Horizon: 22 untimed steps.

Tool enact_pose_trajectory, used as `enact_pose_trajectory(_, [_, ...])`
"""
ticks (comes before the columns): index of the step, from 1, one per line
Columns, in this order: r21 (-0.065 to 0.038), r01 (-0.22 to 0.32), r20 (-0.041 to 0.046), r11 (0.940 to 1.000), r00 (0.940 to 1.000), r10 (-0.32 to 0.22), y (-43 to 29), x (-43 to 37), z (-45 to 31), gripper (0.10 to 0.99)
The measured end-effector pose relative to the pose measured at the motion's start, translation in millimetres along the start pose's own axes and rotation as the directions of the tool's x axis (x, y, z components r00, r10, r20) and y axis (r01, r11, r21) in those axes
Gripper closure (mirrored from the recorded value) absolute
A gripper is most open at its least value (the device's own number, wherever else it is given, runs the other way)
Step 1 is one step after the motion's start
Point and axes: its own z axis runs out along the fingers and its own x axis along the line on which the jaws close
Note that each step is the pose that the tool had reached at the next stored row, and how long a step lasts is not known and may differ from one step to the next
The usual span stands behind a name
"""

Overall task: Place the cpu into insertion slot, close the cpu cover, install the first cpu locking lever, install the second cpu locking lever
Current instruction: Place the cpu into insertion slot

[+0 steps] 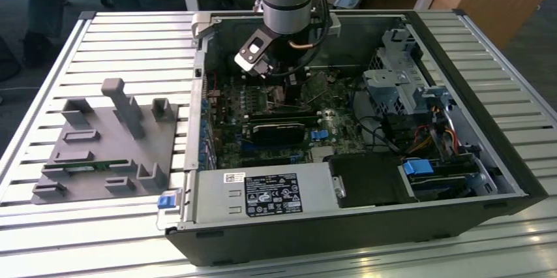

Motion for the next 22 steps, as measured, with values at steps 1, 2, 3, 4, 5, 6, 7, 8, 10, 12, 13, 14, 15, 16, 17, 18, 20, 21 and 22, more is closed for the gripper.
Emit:
enact_pose_trajectory(1, [0.001,-0.001,0.0009,1.0,1.0,0.001,-0.1,0.7,1.0,0.545])
enact_pose_trajectory(2, [0.001,-0.001,0.0009,1.0,1.0,0.001,-0.1,1.3,1.9,0.545])
enact_pose_trajectory(3, [0.001,-0.002,0.0008,1.0,1.0,0.002,-0.1,1.7,2.7,0.545])
enact_pose_trajectory(4, [0.002,-0.002,0.0009,1.0,1.0,0.002,-0.2,1.9,3.5,0.545])
enact_pose_trajectory(5, [0.002,-0.003,0.001,1.0,1.0,0.003,-0.2,2.1,4.5,0.545])
enact_pose_trajectory(6, [0.003,-0.003,0.001,1.0,1.0,0.003,-0.4,2.2,5.4,0.545])
enact_pose_trajectory(7, [0.003,-0.004,0.0011,1.0,1.0,0.004,-0.5,2.2,6.2,0.545])
enact_pose_trajectory(8, [0.004,-0.006,0.0012,1.0,1.0,0.006,-0.5,2.2,6.9,0.545])
enact_pose_trajectory(10, [0.004,-0.01,0.0015,0.9999,1.0,0.01,-0.7,2.3,8.1,0.545])
enact_pose_trajectory(12, [0.005,-0.013,0.0018,0.9999,0.9999,0.013,-0.7,2.3,9.0,0.545])
enact_pose_trajectory(13, [0.005,-0.014,0.0019,0.9999,0.9999,0.014,-0.8,2.3,9.4,0.545])
enact_pose_trajectory(14, [0.005,-0.015,0.0019,0.9999,0.9999,0.015,-0.8,2.3,9.9,0.545])
enact_pose_trajectory(15, [0.006,-0.015,0.002,0.9999,0.9999,0.015,-0.9,2.4,10.4,0.545])
enact_pose_trajectory(16, [0.006,-0.016,0.0019,0.9999,0.9999,0.016,-0.9,2.4,11.1,0.545])
enact_pose_trajectory(17, [0.007,-0.016,0.0019,0.9999,0.9999,0.016,-1.0,2.5,11.7,0.545])
enact_pose_trajectory(18, [0.008,-0.016,0.0019,0.9998,0.9999,0.016,-1.0,2.6,12.3,0.545])
enact_pose_trajectory(20, [0.01,-0.016,0.0018,0.9998,0.9999,0.016,-1.1,2.9,13.4,0.545])
enact_pose_trajectory(21, [0.011,-0.016,0.0019,0.9998,0.9999,0.016,-1.1,3.2,14.0,0.545])
enact_pose_trajectory(22, [0.012,-0.016,0.0021,0.9998,0.9999,0.016,-1.0,3.4,14.2,0.545])
